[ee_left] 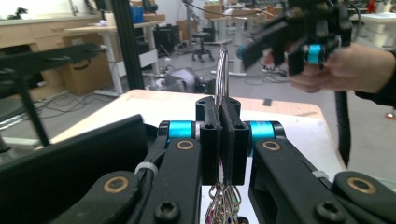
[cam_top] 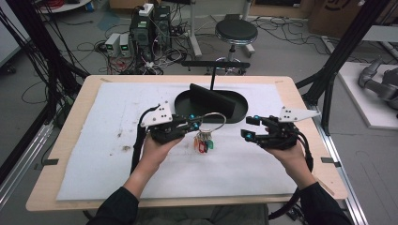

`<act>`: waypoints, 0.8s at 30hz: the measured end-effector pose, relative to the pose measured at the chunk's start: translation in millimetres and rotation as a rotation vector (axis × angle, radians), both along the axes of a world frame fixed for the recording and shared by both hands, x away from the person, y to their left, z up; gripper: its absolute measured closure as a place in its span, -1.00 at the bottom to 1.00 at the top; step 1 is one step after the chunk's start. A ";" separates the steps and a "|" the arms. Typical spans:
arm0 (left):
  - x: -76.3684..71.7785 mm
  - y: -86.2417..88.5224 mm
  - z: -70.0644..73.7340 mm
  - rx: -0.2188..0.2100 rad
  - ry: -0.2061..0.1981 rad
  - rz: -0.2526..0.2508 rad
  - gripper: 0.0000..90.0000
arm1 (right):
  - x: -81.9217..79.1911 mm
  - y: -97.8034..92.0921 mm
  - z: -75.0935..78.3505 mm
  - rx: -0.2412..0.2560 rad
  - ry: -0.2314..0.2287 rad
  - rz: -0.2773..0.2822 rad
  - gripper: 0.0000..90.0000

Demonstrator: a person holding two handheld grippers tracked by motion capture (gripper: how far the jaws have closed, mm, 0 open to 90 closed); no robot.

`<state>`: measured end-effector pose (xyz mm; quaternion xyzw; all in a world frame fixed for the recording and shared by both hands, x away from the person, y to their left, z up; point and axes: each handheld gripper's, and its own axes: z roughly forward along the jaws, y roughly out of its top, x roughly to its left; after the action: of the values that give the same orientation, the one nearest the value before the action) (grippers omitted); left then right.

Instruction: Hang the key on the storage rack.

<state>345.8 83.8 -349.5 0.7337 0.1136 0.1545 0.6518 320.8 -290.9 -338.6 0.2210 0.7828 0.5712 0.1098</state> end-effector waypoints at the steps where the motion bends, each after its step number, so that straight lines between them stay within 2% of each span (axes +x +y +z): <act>1: 0.8 0.9 1.3 -0.006 -0.003 0.010 0.93 | -0.4 -4.2 -2.6 -0.005 0.002 -0.008 -0.04; 12: 21.6 13.7 23.7 -0.009 -0.034 0.096 0.93 | -3.9 -31.5 -24.0 -0.048 0.007 -0.111 -0.06; 19: 37.8 20.7 34.0 -0.030 -0.037 0.163 0.93 | -2.4 -41.0 -32.9 -0.066 -0.006 -0.172 -0.06; 24: 51.7 26.3 35.5 -0.067 -0.028 0.206 0.93 | -2.1 -43.4 -37.4 -0.078 -0.001 -0.193 -0.07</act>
<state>397.4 110.1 -314.0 0.6938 0.1846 0.2270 0.6580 318.6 -334.3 -376.0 0.2905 0.7796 0.5271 0.1732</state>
